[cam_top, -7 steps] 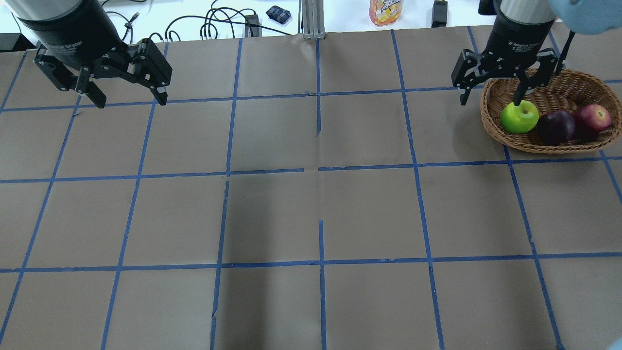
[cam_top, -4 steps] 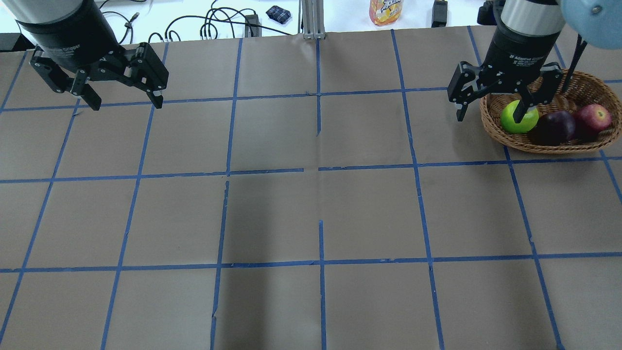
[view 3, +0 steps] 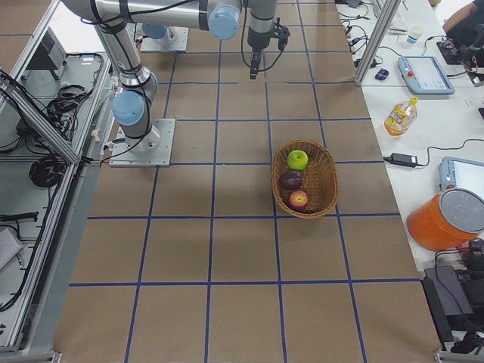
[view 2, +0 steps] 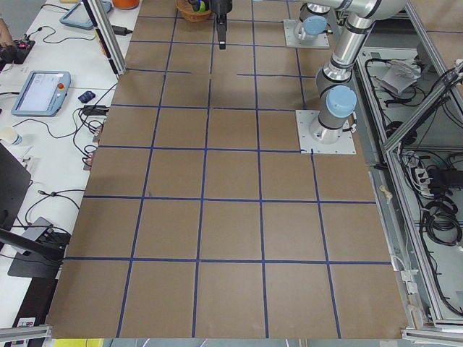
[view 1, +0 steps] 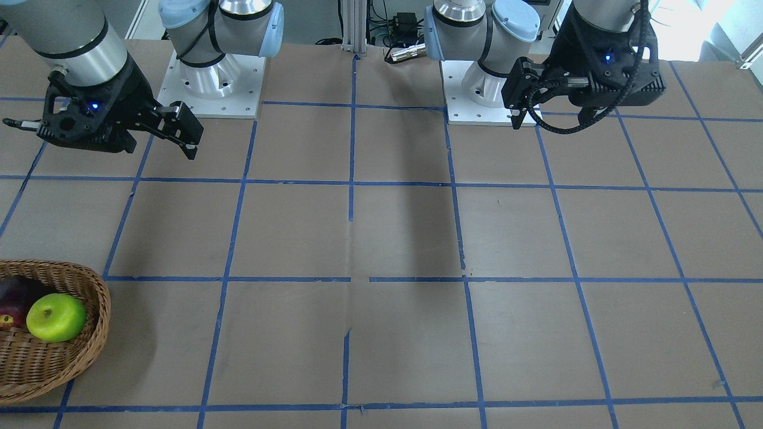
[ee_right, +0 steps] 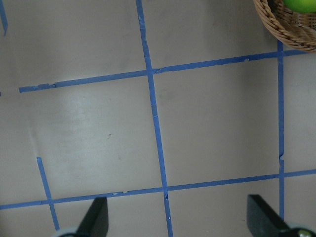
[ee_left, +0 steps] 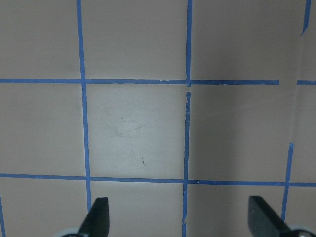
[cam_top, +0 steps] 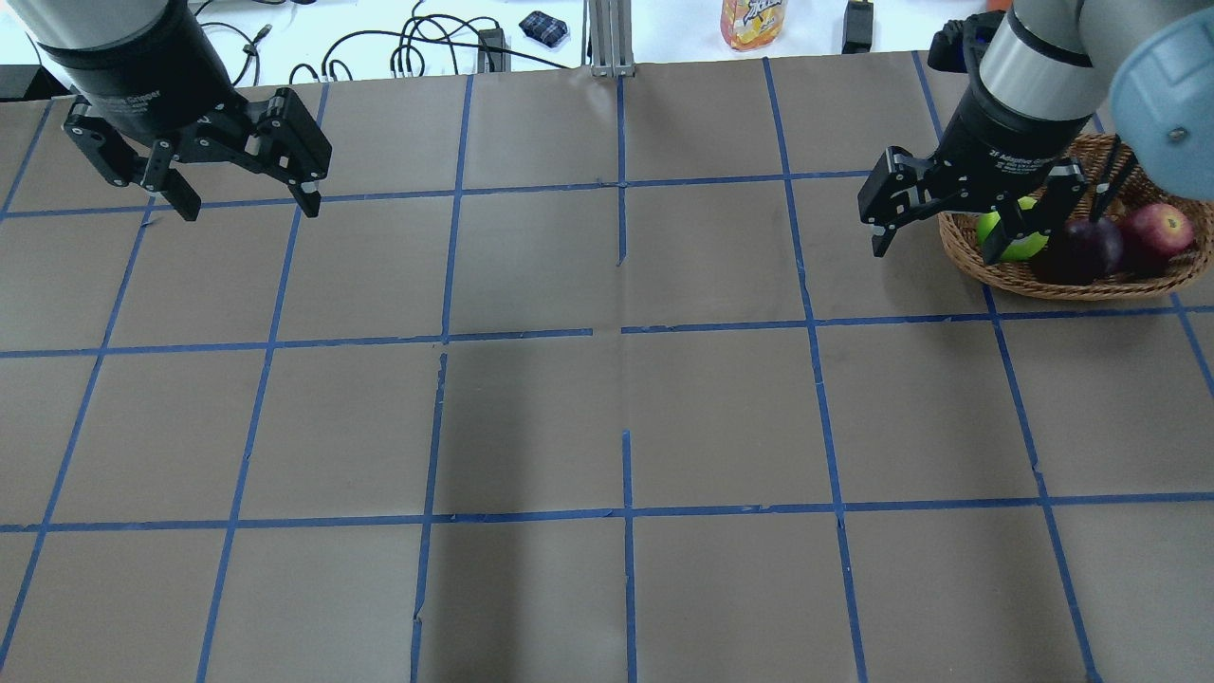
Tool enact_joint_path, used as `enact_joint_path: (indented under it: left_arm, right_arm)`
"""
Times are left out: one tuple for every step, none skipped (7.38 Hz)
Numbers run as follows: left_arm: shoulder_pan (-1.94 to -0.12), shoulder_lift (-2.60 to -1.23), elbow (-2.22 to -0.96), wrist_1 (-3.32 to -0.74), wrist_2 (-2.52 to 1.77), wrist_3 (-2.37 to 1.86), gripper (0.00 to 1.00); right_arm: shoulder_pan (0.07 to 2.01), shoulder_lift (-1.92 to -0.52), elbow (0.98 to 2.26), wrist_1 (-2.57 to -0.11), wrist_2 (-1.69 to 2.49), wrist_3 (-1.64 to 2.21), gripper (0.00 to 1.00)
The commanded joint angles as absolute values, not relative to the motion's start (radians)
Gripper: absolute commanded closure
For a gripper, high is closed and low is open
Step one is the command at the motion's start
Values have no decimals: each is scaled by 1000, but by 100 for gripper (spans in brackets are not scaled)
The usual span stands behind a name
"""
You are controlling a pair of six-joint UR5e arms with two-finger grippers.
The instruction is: Put all apples into basket
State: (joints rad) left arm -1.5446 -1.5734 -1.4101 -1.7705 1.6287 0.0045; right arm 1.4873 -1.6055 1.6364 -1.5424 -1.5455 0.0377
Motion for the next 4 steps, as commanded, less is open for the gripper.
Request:
enact_joint_path:
  left_arm:
    - [-1546, -1574, -1417, -1776, 1626, 3, 0]
    - [-1546, -1562, -1428, -1770, 1626, 3, 0]
    - [-1546, -1562, -1428, -1770, 1629, 3, 0]
    - [-1546, -1562, -1430, -1773, 1625, 2, 0]
  right_arm:
    - [1515, -1614, 1618, -1499, -1558, 57, 0]
    - [1540, -1614, 1617, -1499, -1563, 58, 0]
    - [1540, -1615, 1615, -1499, -1562, 57, 0]
    - [1540, -1615, 1614, -1499, -1562, 55, 0]
